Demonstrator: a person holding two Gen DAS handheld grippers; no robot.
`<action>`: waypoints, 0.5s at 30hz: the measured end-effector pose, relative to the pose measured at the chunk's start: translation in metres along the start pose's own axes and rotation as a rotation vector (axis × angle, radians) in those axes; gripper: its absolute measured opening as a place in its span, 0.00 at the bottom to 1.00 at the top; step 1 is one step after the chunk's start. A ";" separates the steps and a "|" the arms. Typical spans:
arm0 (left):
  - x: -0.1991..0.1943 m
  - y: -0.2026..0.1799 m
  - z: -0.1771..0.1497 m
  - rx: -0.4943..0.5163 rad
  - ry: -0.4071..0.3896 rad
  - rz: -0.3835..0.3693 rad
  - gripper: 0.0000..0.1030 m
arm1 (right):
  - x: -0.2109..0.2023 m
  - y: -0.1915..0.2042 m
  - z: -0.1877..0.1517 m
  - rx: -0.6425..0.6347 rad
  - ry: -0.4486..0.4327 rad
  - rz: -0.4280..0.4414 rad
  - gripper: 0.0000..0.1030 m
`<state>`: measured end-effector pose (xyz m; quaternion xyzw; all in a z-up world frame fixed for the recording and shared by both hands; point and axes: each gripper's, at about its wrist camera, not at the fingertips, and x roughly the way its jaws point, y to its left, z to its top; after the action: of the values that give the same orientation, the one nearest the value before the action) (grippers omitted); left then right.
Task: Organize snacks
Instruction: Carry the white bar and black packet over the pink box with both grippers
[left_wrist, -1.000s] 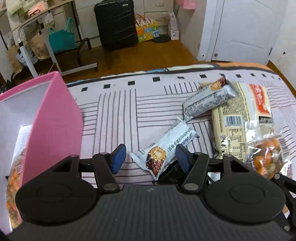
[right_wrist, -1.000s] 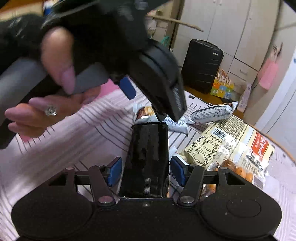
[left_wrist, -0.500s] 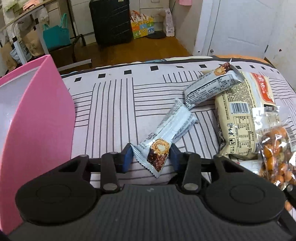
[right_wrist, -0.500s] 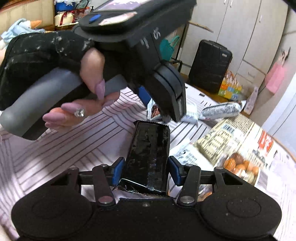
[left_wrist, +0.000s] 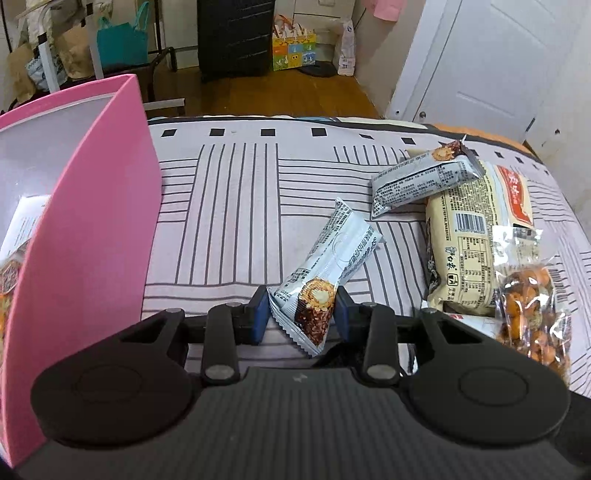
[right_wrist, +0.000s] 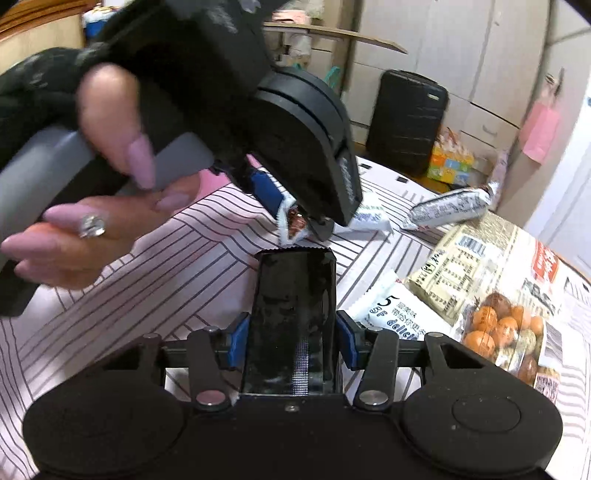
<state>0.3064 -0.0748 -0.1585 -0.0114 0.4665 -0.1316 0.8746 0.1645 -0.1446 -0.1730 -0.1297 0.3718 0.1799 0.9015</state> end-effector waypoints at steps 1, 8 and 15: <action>-0.003 0.000 -0.001 0.001 -0.004 0.000 0.34 | 0.000 0.000 0.001 0.018 0.001 -0.007 0.52; -0.025 -0.007 -0.011 0.024 -0.035 -0.008 0.34 | -0.014 -0.002 -0.002 0.136 0.010 -0.019 0.52; -0.050 -0.016 -0.023 0.026 -0.016 -0.013 0.34 | -0.028 -0.009 -0.010 0.213 0.041 -0.032 0.52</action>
<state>0.2573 -0.0761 -0.1282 -0.0042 0.4577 -0.1431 0.8775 0.1440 -0.1625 -0.1590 -0.0430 0.4050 0.1222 0.9051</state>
